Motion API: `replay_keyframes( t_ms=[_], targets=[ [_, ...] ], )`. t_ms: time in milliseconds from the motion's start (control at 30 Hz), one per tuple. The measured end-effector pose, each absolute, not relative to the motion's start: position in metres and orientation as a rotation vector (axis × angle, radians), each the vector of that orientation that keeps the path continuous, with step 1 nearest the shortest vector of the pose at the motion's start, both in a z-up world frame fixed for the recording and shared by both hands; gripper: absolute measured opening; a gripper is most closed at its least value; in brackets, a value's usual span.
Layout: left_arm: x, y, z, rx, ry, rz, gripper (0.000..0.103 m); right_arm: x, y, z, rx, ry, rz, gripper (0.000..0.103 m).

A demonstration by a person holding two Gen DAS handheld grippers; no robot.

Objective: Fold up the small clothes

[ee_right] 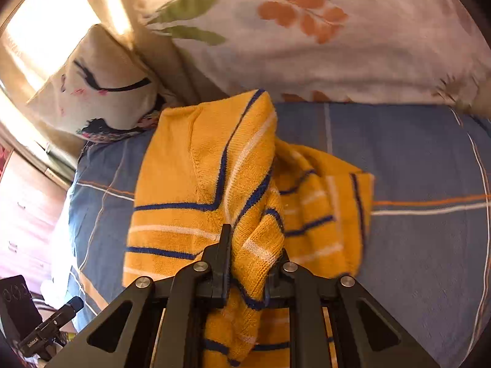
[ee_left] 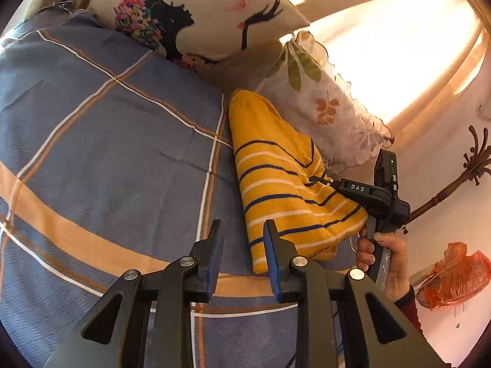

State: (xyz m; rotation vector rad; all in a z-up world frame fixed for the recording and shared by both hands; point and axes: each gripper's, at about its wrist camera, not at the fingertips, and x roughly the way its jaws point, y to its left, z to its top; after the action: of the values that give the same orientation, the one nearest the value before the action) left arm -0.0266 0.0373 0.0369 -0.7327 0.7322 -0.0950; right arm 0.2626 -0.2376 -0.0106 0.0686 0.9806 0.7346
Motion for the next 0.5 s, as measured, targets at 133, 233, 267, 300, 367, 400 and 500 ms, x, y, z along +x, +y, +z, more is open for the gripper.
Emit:
replay_keyframes(
  t_ms=[133,233,267,300,367,400,500],
  targets=[
    [-0.016,0.018,0.032,-0.704,0.772,-0.109,0.024,0.273,-0.268,-0.035,0.207,0.990,0.758,0.016],
    [-0.013,0.011,0.032,-0.680,0.794,-0.101,0.026,0.270,-0.276,-0.037,0.239,0.963,0.769,0.016],
    [-0.011,0.010,0.032,-0.676,0.799,-0.100,0.027,0.269,-0.279,-0.040,0.247,0.954,0.770,0.016],
    [-0.008,0.010,0.033,-0.670,0.805,-0.099,0.029,0.267,-0.282,-0.040,0.259,0.945,0.772,0.016],
    [0.001,0.011,0.033,-0.662,0.813,-0.100,0.036,0.262,-0.287,-0.045,0.290,0.926,0.766,0.015],
    [0.006,0.012,0.033,-0.658,0.816,-0.098,0.040,0.262,-0.294,-0.046,0.312,0.918,0.759,0.014],
    [0.021,0.013,0.029,-0.658,0.827,-0.102,0.042,0.263,-0.320,-0.051,0.363,0.897,0.700,0.006]
  ],
)
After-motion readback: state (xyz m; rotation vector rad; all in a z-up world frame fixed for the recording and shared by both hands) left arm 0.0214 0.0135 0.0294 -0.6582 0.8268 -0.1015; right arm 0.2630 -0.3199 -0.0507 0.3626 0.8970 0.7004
